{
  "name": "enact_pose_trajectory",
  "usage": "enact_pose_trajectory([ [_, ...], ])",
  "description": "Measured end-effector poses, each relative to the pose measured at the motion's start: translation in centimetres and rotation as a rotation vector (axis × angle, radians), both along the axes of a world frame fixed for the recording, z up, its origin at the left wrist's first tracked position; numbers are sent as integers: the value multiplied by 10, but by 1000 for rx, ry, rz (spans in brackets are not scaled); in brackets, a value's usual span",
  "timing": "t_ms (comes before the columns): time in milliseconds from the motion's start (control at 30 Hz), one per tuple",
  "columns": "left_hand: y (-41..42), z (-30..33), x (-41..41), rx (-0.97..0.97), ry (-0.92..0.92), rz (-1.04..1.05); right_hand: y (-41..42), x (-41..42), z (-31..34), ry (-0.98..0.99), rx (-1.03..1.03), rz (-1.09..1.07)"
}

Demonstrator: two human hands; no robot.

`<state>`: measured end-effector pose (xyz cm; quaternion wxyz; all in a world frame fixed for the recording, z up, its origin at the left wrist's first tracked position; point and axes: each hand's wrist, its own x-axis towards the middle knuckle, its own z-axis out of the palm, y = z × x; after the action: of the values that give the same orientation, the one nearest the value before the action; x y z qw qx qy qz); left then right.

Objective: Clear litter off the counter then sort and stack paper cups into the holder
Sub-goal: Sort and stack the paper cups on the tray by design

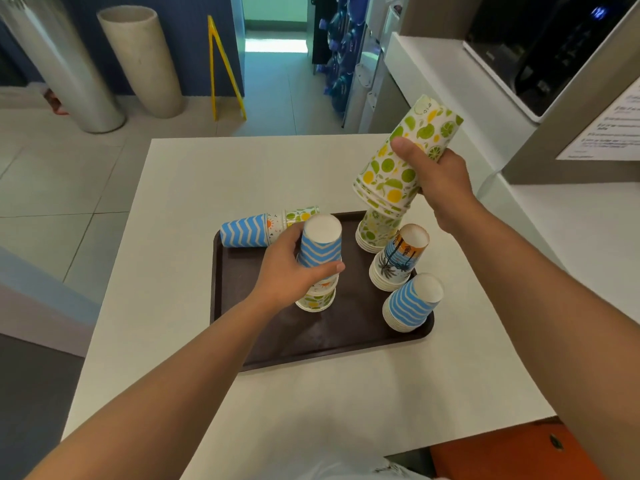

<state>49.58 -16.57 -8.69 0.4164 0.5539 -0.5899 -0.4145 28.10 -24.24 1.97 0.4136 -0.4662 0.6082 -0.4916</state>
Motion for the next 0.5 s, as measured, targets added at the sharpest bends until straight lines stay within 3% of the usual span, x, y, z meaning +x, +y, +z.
enact_pose_trajectory([
  [267,-1,-4,-1,20,-16,-24,-28,-22,-18,162,-30,-176],
  [500,-5,-4,-4,20,-10,-22,-47,-21,-44,221,36,-131],
])
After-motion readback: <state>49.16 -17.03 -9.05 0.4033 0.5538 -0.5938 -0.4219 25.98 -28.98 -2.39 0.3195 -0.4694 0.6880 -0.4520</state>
